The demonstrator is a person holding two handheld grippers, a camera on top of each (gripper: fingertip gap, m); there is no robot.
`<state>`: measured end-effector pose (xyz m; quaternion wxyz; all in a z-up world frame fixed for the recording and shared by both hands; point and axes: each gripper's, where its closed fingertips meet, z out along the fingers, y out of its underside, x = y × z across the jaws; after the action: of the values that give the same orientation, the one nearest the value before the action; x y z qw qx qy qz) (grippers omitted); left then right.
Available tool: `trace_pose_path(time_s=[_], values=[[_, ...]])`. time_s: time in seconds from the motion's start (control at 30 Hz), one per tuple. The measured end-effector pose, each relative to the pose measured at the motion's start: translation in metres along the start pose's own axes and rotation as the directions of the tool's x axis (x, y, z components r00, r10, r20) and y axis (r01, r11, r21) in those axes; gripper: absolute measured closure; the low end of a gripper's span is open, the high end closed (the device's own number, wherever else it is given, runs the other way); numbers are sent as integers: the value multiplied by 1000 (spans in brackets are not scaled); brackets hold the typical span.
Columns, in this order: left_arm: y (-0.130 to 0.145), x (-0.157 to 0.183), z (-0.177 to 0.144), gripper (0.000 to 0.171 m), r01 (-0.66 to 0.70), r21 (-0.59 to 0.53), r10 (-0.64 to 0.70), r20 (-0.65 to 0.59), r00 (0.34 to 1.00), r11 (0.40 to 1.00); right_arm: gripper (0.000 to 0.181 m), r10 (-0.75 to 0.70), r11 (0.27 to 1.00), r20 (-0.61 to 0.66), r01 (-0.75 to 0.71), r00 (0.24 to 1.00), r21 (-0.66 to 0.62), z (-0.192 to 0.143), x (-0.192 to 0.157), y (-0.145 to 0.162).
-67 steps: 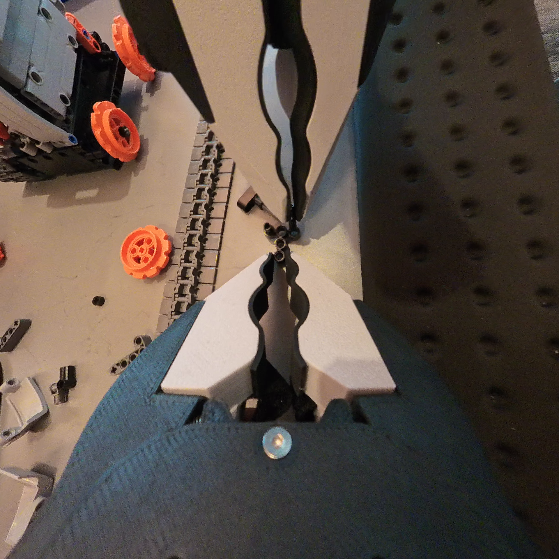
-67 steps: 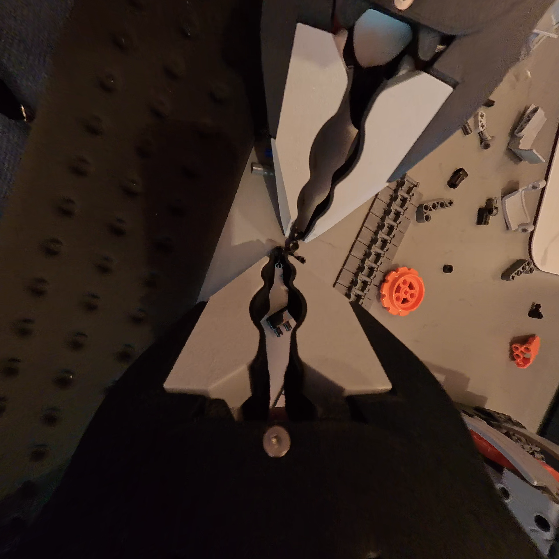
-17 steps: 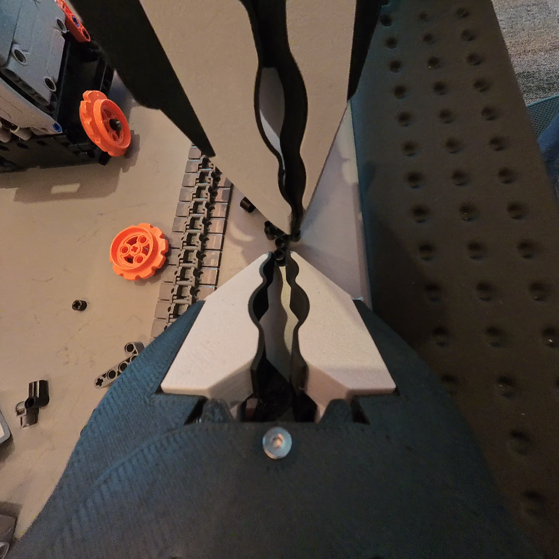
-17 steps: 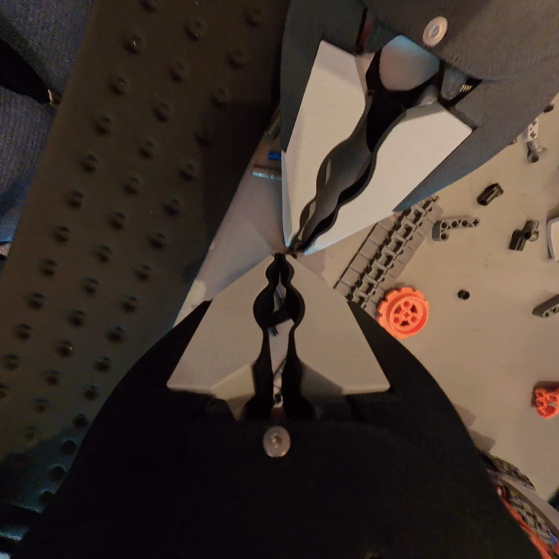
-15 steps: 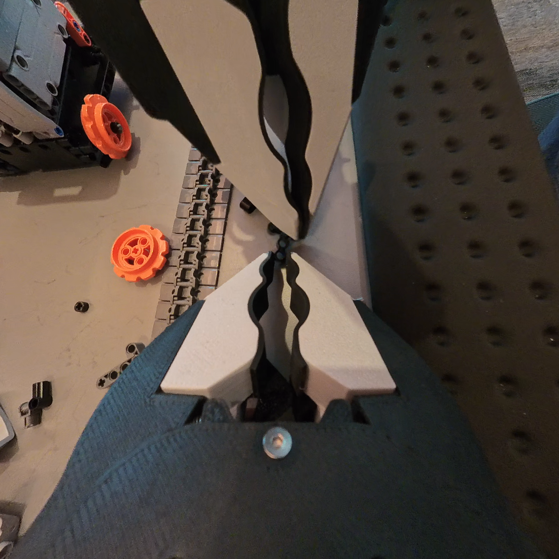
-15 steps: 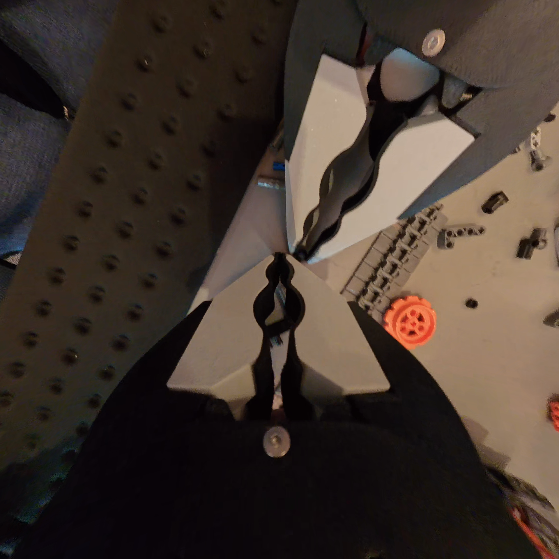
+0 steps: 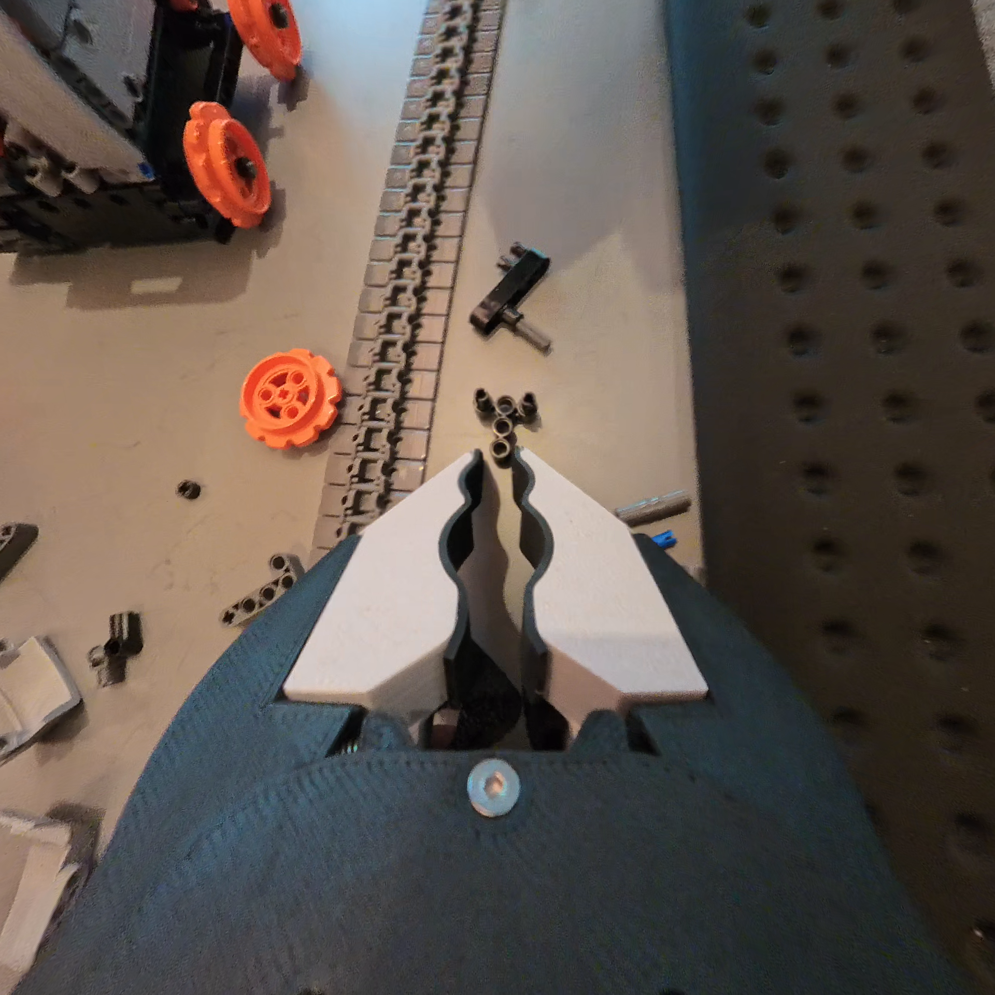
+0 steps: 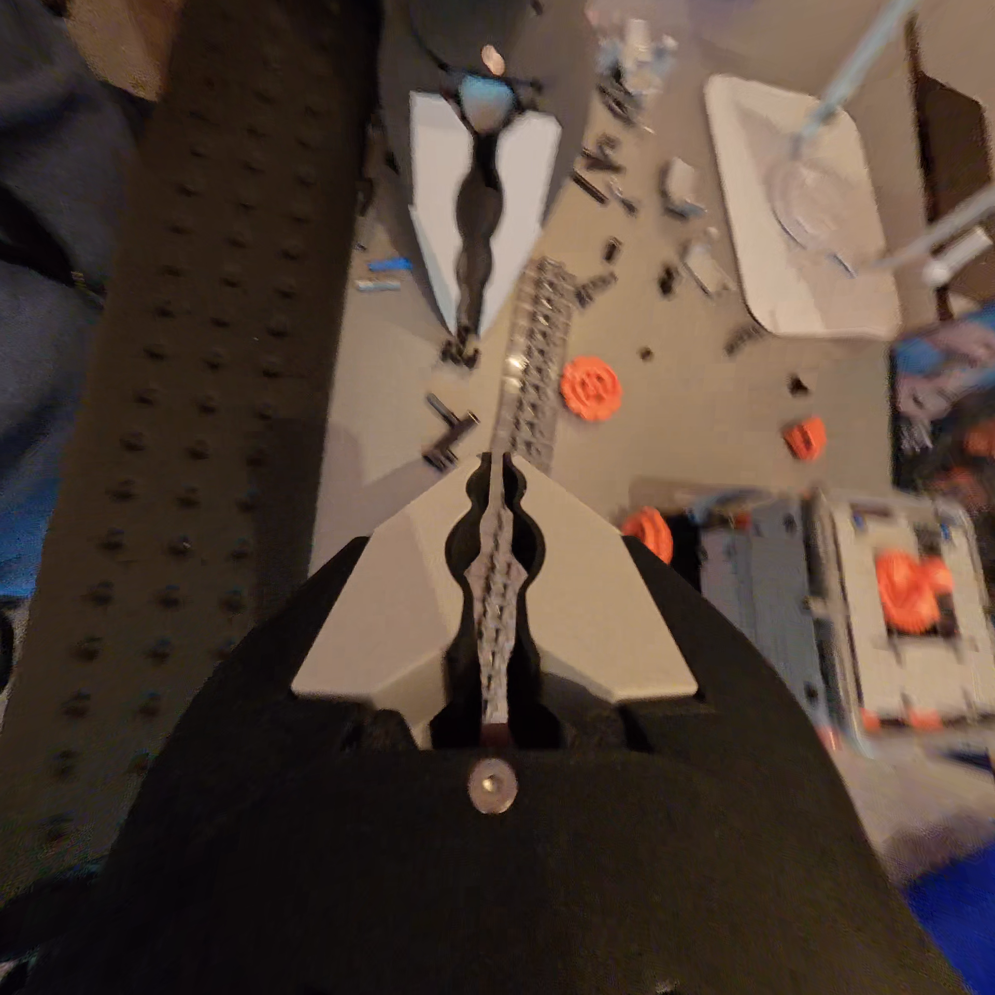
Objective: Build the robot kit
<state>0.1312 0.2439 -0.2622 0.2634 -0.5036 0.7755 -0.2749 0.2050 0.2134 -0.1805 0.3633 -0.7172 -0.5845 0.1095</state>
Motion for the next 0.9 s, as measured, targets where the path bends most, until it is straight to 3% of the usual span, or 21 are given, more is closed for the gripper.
trace_pose_path(time_s=[0.2,0.4,0.47,0.6,0.73,0.9], values=[[-1,-15,-17,135,22,-8,-21,49,999,1000,156,219,963,-301,-256,928,-89,-31,49,84],[-52,-45,-6,129,-1,47,-6,154,988,999,147,303,911,-428,-390,851,-131,-35,77,140],[-61,-60,8,128,-23,18,19,200,980,1000,146,322,904,-403,-405,857,-140,-26,78,146],[-79,-91,26,125,-27,24,20,261,965,999,160,320,907,-408,-401,855,-128,-14,81,146],[-113,-116,14,120,-130,69,96,367,925,989,162,328,922,-363,-380,872,-78,-9,73,134],[-138,-142,14,98,-280,-10,249,485,838,960,166,341,932,-318,-362,885,-8,0,65,115]])
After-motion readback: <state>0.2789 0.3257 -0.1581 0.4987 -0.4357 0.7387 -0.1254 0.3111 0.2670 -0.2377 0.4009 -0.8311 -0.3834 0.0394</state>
